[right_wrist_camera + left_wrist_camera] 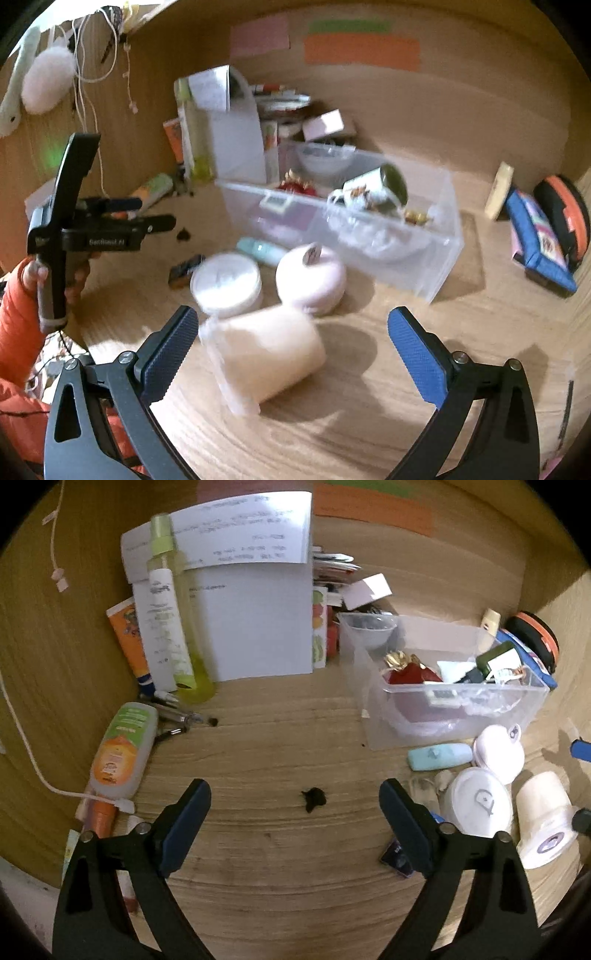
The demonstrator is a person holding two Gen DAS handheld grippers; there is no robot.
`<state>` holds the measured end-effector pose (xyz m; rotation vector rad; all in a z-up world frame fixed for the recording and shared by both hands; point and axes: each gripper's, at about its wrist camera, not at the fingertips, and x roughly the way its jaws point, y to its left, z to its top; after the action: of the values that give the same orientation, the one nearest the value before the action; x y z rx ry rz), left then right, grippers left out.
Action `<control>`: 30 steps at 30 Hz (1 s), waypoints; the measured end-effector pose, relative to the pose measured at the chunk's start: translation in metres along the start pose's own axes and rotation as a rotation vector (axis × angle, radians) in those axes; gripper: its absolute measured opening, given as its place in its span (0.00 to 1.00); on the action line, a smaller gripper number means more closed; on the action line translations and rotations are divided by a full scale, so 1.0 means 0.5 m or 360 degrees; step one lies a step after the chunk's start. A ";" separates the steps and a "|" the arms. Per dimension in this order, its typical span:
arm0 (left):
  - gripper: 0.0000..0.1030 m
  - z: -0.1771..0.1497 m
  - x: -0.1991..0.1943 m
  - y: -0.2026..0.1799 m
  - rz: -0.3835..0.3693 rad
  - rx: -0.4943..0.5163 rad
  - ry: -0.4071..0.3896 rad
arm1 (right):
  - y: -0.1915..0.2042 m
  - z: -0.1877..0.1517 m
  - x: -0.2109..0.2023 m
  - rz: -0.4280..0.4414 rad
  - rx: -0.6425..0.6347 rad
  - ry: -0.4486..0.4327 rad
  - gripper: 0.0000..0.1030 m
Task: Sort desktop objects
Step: 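Withdraw both grippers from the box toward the remaining items on the desk, then grasp the beige plastic tub around its body with the right gripper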
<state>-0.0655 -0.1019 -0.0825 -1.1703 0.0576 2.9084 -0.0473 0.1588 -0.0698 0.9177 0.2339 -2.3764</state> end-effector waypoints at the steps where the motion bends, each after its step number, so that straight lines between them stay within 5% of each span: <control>1: 0.83 0.001 0.002 -0.001 -0.0008 0.0008 0.0005 | 0.000 -0.005 0.005 0.0016 -0.0003 0.0020 0.99; 14: 0.49 -0.004 0.071 -0.007 -0.0014 -0.0009 0.0194 | 0.010 -0.027 0.065 0.0153 -0.0075 0.0178 0.97; 24: 0.24 -0.013 0.078 -0.034 -0.0051 0.0072 0.0200 | 0.008 -0.027 0.090 0.0234 -0.0097 0.0232 0.72; 30: 0.15 -0.012 0.081 -0.043 -0.0083 0.0098 0.0196 | 0.016 -0.028 0.089 0.0228 -0.0132 0.0207 0.70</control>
<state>-0.0903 -0.0811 -0.1156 -1.3185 0.1150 2.7664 -0.0615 0.1373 -0.1097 1.0158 0.3045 -2.1631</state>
